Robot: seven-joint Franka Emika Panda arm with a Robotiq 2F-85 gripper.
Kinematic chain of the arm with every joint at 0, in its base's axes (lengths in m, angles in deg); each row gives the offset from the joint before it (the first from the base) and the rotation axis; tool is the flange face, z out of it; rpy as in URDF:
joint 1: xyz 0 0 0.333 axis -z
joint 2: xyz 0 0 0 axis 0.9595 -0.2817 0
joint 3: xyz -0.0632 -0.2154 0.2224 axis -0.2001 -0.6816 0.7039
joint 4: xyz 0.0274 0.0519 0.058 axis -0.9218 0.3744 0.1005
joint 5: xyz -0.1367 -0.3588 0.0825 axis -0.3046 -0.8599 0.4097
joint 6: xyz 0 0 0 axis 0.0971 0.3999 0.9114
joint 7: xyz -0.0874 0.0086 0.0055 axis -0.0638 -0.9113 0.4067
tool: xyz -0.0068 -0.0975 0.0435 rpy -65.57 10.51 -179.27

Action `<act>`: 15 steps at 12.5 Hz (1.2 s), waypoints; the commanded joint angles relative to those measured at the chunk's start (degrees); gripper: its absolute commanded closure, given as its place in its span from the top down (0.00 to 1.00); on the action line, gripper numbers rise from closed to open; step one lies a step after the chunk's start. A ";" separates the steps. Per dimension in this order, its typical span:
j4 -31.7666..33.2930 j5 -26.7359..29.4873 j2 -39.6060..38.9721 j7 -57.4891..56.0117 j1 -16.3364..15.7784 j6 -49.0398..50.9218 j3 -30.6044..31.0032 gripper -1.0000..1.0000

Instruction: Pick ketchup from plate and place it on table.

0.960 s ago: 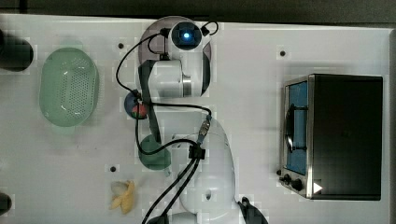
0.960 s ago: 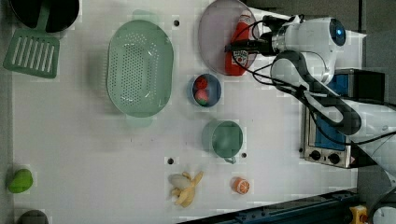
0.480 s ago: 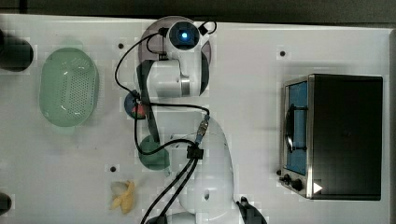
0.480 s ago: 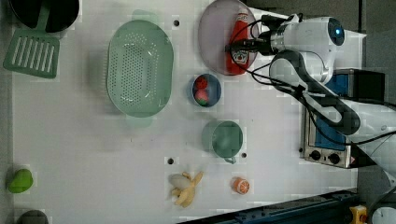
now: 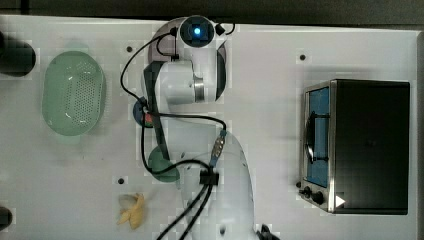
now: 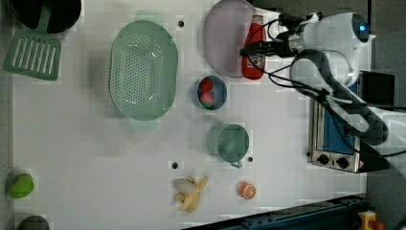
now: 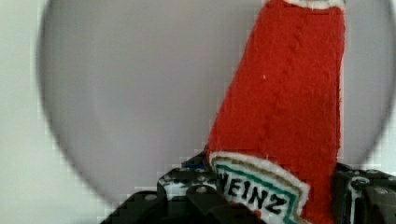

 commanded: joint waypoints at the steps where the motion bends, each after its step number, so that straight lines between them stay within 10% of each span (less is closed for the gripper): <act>1: -2.33 1.45 12.29 3.39 2.09 7.50 0.08 0.59; 15: 36.94 5.67 48.02 3.50 7.15 13.95 -3.69 0.59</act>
